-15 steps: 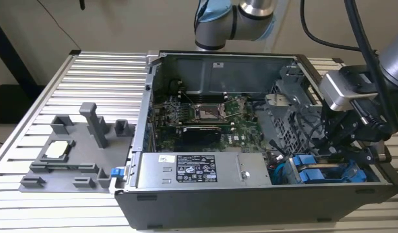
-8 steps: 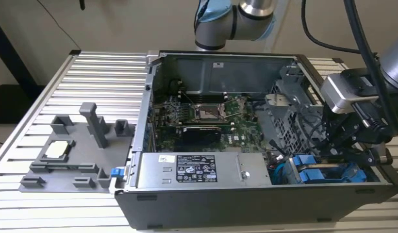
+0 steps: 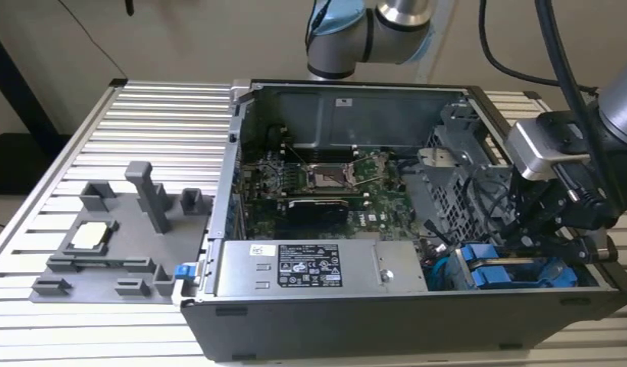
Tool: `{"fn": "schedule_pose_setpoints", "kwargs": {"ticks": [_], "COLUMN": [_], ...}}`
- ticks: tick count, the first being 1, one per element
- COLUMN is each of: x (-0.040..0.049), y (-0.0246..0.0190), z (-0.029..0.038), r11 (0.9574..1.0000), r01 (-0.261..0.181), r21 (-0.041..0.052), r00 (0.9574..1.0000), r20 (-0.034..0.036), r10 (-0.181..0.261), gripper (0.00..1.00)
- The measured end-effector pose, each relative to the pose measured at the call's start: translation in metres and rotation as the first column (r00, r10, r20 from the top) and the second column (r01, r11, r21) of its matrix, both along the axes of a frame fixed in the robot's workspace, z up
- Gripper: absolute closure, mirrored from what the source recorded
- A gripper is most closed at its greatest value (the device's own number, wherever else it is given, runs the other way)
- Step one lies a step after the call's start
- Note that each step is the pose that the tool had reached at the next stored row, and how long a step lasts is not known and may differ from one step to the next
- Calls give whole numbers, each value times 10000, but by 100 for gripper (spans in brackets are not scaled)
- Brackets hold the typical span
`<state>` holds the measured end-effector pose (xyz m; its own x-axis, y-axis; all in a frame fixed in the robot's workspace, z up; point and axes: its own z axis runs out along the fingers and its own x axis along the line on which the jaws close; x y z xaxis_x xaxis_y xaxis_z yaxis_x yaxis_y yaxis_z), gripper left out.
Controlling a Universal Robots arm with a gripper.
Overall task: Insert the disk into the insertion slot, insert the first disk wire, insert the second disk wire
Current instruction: 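Insert the second disk wire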
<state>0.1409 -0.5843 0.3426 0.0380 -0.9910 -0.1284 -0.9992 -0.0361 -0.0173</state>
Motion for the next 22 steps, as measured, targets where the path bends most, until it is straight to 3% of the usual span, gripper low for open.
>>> {"fn": "schedule_pose_setpoints", "kwargs": {"ticks": [10,16,22], "x": [33,36,35], "y": [1,0,0], "z": [-25,-56,-57], "r11": [9992,9987,9987], "r01": [391,480,482], "r21": [-68,-170,-168], "r00": [9992,9988,9988], "r20": [1,5,5], "r10": [-391,-480,-482], "gripper": [84,84,84]}}
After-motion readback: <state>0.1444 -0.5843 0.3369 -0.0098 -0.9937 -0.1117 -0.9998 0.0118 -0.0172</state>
